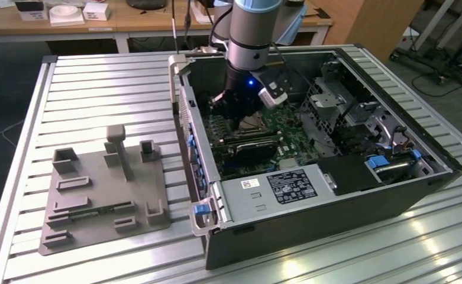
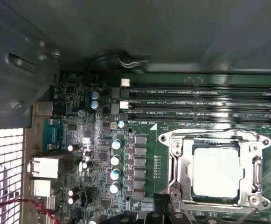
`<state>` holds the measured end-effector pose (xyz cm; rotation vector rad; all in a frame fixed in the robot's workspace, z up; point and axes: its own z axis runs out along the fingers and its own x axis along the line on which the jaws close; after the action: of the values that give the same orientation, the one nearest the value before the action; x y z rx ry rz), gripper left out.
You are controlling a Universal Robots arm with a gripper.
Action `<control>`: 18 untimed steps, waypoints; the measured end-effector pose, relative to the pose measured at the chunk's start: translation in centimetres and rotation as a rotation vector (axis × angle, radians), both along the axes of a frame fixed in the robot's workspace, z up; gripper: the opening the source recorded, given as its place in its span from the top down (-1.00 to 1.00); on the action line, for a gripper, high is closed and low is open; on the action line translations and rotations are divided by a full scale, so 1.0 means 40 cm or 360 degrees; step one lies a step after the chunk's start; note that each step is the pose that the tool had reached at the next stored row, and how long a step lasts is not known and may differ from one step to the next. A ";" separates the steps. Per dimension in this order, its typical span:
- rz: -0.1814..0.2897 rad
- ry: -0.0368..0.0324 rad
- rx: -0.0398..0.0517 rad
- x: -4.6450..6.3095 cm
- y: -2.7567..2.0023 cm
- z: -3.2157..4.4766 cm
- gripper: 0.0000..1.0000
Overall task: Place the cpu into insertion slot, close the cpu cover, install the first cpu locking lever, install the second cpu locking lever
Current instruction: 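Install the second cpu locking lever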
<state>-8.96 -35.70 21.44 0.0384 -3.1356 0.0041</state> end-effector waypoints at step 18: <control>0.0000 0.0000 0.0000 0.047 0.002 0.041 0.80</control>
<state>-7.08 -35.63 23.09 0.0384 -3.1355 0.0043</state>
